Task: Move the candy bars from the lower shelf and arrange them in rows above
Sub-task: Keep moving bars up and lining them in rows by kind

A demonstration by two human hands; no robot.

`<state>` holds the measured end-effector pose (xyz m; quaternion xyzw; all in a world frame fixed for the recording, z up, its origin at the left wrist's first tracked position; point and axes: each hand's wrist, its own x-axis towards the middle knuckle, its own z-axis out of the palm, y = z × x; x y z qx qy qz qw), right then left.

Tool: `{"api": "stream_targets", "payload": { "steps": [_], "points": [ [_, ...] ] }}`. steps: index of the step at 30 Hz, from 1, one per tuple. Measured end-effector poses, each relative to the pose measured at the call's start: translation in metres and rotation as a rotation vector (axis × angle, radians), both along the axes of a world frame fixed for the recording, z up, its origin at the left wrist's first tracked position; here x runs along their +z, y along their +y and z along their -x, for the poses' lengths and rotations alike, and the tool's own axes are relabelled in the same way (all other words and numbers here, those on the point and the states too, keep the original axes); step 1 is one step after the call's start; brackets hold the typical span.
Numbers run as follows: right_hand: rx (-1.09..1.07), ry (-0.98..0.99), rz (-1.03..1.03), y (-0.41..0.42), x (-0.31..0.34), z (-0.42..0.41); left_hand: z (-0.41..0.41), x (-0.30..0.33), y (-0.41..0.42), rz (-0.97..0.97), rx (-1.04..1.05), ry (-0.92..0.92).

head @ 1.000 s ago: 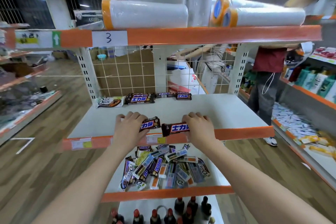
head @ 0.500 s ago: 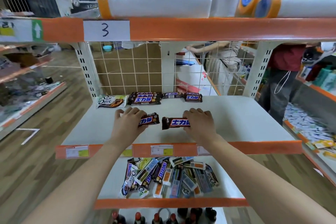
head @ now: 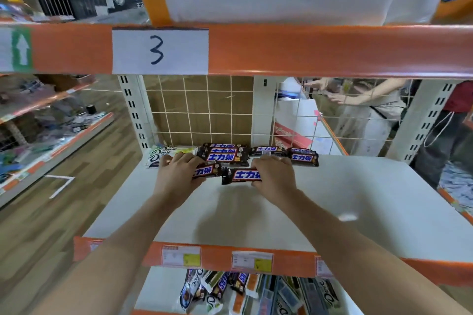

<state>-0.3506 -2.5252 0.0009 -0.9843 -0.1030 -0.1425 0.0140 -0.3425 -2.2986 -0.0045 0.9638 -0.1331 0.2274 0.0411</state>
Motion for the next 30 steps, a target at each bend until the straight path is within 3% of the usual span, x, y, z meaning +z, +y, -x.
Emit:
{"api": "stream_targets", "payload": {
  "steps": [16, 30],
  "points": [
    [0.097, -0.007, -0.097, 0.049, -0.008, -0.072, -0.041, 0.005, 0.022, 0.090, 0.012, -0.062],
    [0.138, 0.061, -0.110, 0.049, -0.013, -0.074, -0.046, -0.008, 0.021, 0.045, 0.039, 0.010]
  ]
}}
